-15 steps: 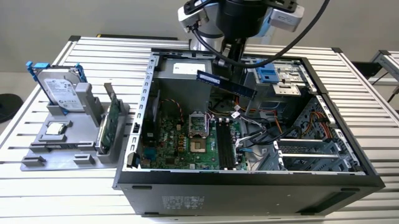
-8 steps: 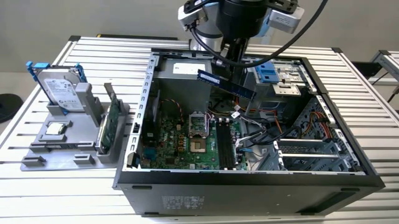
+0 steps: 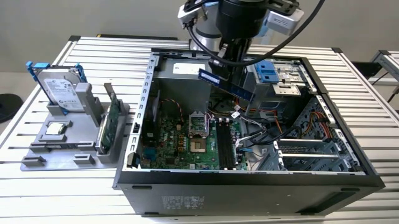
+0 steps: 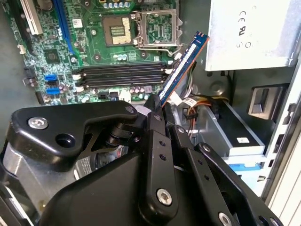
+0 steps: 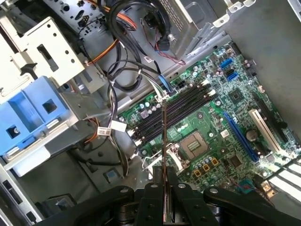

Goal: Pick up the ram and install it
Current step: 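Insert the ram into the slot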

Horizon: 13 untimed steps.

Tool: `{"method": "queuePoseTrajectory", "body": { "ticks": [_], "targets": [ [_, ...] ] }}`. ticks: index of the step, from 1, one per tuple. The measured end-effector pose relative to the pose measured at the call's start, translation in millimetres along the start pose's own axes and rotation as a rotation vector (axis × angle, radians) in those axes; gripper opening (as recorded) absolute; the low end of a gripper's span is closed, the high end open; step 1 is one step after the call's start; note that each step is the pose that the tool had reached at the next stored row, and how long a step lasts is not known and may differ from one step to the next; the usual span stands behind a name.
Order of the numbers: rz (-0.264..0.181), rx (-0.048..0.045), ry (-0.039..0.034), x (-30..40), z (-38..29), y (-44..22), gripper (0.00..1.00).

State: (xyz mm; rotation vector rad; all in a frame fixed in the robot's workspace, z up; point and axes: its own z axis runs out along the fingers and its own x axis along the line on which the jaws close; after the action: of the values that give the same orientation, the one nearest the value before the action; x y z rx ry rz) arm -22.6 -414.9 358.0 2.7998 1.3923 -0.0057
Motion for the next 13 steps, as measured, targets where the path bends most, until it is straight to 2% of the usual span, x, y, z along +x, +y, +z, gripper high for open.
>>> {"method": "queuePoseTrajectory", "body": {
  "ticks": [13],
  "targets": [
    [0.102, 0.001, -0.0012, 0.0, 0.7, 0.0, 0.0]
  ]
}}
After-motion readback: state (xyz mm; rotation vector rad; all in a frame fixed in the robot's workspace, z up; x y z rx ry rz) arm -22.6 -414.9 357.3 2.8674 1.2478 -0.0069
